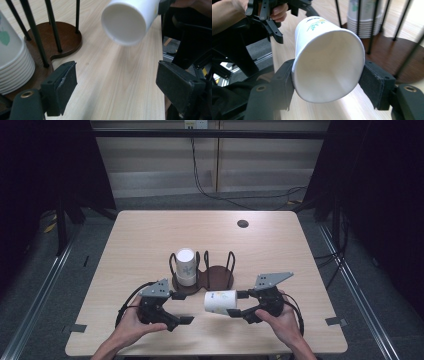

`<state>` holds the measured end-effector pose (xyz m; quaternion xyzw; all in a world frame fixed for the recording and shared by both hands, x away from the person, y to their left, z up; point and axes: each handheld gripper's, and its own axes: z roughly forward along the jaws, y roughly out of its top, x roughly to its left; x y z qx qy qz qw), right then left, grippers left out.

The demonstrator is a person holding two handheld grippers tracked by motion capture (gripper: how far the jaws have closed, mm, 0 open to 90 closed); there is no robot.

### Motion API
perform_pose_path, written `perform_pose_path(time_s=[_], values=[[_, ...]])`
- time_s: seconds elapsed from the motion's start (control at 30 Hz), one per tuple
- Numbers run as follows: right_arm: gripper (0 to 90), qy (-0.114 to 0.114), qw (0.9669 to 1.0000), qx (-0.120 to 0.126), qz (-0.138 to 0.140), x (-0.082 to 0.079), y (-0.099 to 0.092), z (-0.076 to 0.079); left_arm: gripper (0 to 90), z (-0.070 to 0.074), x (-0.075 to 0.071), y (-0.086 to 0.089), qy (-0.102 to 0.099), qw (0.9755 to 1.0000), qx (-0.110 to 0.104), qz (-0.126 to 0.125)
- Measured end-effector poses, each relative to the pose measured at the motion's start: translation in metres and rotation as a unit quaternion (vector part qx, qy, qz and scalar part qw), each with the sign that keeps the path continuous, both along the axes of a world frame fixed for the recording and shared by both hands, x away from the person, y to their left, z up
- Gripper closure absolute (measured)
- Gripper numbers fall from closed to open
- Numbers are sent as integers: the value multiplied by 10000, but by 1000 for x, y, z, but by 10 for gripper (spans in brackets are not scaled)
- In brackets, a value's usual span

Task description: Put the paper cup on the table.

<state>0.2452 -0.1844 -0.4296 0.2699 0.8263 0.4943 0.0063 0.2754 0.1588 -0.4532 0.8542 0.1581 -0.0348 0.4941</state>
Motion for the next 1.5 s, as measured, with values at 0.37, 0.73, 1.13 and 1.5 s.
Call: perform_pose_path(time_s=[0.37,0.73,1.13,1.5], values=[[325,47,9991,-331,-258,6,-28,11,169,-3,2,2,25,9999,55,82],[328,221,9956,-793,-442,14,-40,18,177,-3,-4,7,-174,9997,136,99],[333,417,9870,-1379,-714,30,-53,26,161,-4,-1,17,-269,9993,122,209],[334,808,9694,-1973,-1219,45,-55,33,162,-10,-1,17,-236,9993,183,227]])
